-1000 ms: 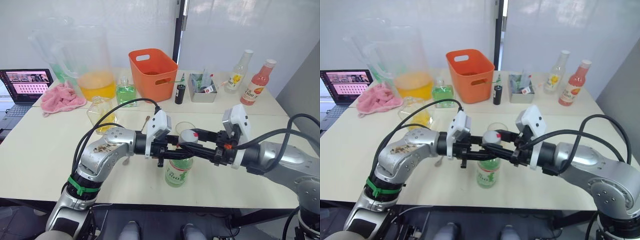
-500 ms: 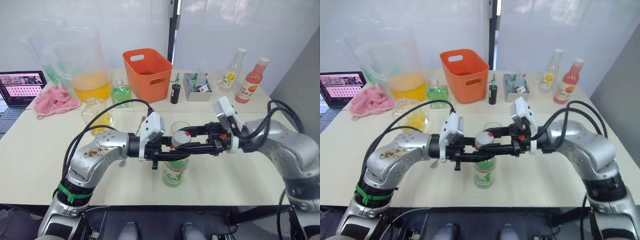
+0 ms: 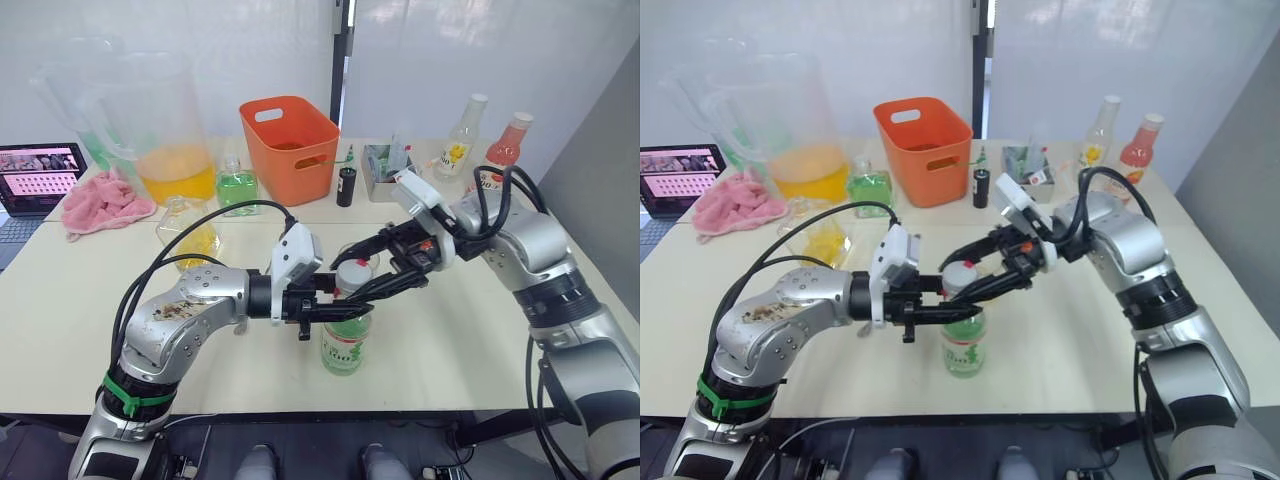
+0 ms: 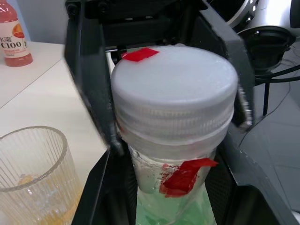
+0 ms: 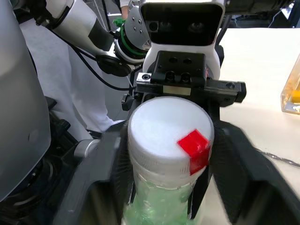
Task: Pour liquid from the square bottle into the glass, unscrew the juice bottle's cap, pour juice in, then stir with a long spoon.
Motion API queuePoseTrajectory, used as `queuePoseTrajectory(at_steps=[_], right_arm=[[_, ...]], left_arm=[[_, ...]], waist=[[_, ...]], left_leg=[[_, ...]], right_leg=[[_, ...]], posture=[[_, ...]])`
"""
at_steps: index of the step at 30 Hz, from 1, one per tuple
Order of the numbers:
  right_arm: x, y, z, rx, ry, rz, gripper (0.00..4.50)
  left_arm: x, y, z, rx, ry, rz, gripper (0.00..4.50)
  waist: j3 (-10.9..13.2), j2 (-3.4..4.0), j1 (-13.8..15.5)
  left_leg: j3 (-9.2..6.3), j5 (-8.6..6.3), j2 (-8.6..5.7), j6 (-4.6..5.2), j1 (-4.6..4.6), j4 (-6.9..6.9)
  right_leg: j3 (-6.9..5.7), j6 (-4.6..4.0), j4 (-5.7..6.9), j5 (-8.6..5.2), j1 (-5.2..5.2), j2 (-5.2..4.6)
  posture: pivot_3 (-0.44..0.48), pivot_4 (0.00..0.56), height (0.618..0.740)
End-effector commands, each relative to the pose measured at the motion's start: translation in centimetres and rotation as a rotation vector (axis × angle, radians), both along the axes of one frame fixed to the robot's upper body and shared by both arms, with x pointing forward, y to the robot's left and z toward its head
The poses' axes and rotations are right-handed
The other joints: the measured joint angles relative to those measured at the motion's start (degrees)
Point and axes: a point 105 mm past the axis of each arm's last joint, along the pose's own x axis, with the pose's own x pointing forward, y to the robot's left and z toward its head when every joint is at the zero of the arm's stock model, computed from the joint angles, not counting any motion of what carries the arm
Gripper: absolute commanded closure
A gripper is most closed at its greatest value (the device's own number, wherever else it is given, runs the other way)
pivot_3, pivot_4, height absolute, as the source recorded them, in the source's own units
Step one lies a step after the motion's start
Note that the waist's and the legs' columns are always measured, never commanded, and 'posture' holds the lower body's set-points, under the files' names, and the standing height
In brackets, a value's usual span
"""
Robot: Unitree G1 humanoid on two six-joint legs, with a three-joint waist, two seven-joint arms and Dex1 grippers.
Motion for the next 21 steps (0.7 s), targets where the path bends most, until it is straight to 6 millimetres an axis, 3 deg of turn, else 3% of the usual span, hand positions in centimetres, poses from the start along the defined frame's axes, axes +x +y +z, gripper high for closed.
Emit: queuePoseTrajectory(at_steps=[1, 2, 6, 10, 21], right_arm=[[-0.8, -1.3, 1.9, 0.034, -0.001, 0.023, 0.37], [-0.9, -1.7, 2.0, 0.040, 0.008, 0.008, 0.03], [-1.2, -2.8, 2.2, 0.055, 0.023, -0.038, 0.03], [-2.8, -4.4, 2.7, 0.160, 0.020, -0.206, 0.03], [-5.6, -4.9, 3.3, 0.259, -0.035, -0.529, 0.03]], left_arm=[[-1.4, -0.8, -0.4, 0.005, 0.038, -0.080, 3.07], [-1.4, -0.8, -0.4, 0.005, 0.039, -0.084, 3.07], [-1.3, -0.8, -0.4, 0.004, 0.042, -0.089, 3.07], [-0.8, -1.0, -0.2, -0.007, 0.021, -0.086, 3.07], [0.9, -1.6, 1.3, -0.079, -0.090, -0.095, 3.07]], waist=[[0.00, 0.00, 0.36], [0.00, 0.00, 0.55], [0.00, 0.00, 1.22], [0.00, 0.00, 1.68], [0.00, 0.00, 1.86]], left_leg=[[0.00, 0.00, 0.00, 0.00, 0.00, -0.01], [-0.01, 0.00, 0.00, 0.00, -0.03, -0.01], [0.00, -0.01, -0.01, -0.01, -0.07, -0.02], [-0.01, -0.01, 0.00, -0.01, -0.07, -0.06], [0.00, 0.00, -0.02, -0.01, -0.09, 0.17]], right_leg=[[0.00, 0.00, 0.00, -0.01, 0.00, 0.00], [0.00, -0.01, -0.01, -0.01, 0.00, 0.00], [0.00, -0.03, -0.06, -0.01, -0.01, -0.01], [0.00, -0.07, 0.01, -0.06, -0.06, 0.01], [0.04, -0.09, -0.06, -0.08, 0.04, 0.00]], posture=[[0.000, 0.150, 0.740], [0.000, 0.150, 0.740], [0.000, 0.150, 0.740], [0.000, 0.150, 0.740], [0.000, 0.150, 0.740]])
